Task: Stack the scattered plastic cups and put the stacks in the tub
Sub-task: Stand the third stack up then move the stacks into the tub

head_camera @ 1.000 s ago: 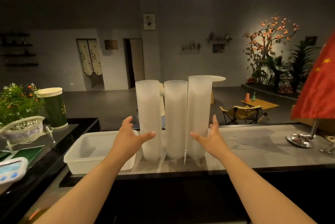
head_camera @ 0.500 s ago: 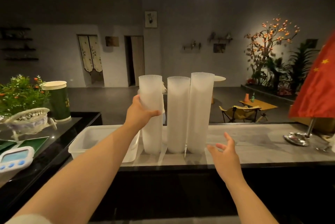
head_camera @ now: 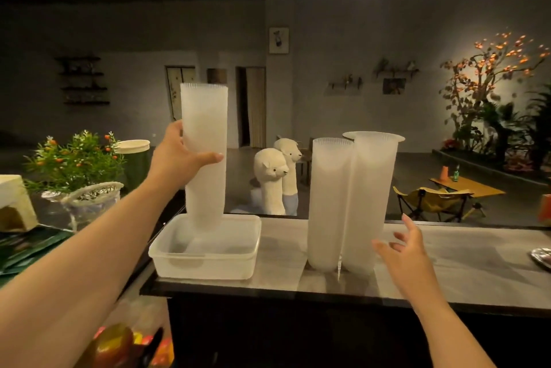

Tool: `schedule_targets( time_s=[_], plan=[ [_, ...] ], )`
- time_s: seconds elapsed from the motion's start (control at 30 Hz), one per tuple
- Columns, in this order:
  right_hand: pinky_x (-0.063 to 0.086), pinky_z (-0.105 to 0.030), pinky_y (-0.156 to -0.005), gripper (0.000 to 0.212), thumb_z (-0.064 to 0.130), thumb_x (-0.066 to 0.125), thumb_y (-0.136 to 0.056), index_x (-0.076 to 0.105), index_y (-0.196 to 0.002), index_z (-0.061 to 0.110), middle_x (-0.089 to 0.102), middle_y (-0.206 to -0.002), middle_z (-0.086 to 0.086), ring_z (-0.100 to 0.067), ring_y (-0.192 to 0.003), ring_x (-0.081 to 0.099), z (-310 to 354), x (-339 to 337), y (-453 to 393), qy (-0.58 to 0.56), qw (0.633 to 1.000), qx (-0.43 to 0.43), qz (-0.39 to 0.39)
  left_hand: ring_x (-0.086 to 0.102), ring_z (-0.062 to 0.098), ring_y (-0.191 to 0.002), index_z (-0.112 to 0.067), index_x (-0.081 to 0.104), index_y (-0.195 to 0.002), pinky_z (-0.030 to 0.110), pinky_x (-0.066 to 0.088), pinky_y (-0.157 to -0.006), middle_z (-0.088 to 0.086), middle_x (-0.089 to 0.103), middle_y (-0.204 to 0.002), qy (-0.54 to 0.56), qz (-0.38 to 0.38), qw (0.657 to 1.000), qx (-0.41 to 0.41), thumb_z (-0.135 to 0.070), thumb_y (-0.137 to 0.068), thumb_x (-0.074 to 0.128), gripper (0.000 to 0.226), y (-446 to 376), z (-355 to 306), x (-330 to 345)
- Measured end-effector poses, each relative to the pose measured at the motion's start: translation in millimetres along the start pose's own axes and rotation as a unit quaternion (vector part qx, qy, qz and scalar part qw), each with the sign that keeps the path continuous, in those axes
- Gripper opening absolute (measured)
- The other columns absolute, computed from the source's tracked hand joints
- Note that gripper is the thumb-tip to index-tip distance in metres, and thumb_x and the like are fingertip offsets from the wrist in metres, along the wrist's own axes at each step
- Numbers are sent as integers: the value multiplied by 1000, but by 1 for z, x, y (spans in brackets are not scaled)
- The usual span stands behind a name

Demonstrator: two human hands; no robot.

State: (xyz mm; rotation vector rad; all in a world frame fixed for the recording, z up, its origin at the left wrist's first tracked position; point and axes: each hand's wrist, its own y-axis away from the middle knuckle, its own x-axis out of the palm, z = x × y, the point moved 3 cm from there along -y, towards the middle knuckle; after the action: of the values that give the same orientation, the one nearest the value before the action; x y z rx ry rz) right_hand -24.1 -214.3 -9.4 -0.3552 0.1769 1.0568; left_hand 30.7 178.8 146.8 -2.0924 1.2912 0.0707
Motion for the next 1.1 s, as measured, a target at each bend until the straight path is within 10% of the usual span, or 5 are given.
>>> schedule_targets(
  time_s=[0.5,0.63,0.7,0.87,1.1],
  plan=[
    [42,-49,-104,95,29,76,-83,12,-153,34,39,-151,-6,-27,-133,43,-8,24,-20,1,997,31,68,39,40,-139,-15,7,-156,61,37,-110,18,37,-153,-70,-28,994,-78,-39,-71,88,120,-6,116,4],
    [41,-48,-106,101,34,78,-81,9,-155,32,40,-150,-5,-27,-135,42,-5,22,-26,11,998,34,59,24,38,-146,-6,18,-150,53,22,-120,24,27,-153,-174,-198,944,197,-65,-74,70,109,42,60,20],
    [41,-48,-106,102,34,77,-81,8,-155,31,41,-150,-5,-28,-135,43,-2,22,-30,11,997,34,62,33,20,-140,-10,28,-147,43,31,-116,15,38,-149,-116,-115,941,297,-62,-77,66,95,74,22,61],
    [43,-44,-103,99,47,72,-81,9,-154,30,44,-149,-5,-26,-132,47,0,23,-33,-15,998,32,48,34,15,-141,-34,11,-154,47,36,-116,-5,32,-156,67,234,970,27,-54,-65,87,119,103,-20,184],
    [44,-42,-101,98,44,77,-79,14,-152,33,51,-142,0,-22,-126,49,-4,22,-38,15,997,36,71,53,22,-123,-28,25,-147,41,49,-98,-4,51,-134,90,195,977,-7,-40,-69,88,101,90,-27,237]
  ],
)
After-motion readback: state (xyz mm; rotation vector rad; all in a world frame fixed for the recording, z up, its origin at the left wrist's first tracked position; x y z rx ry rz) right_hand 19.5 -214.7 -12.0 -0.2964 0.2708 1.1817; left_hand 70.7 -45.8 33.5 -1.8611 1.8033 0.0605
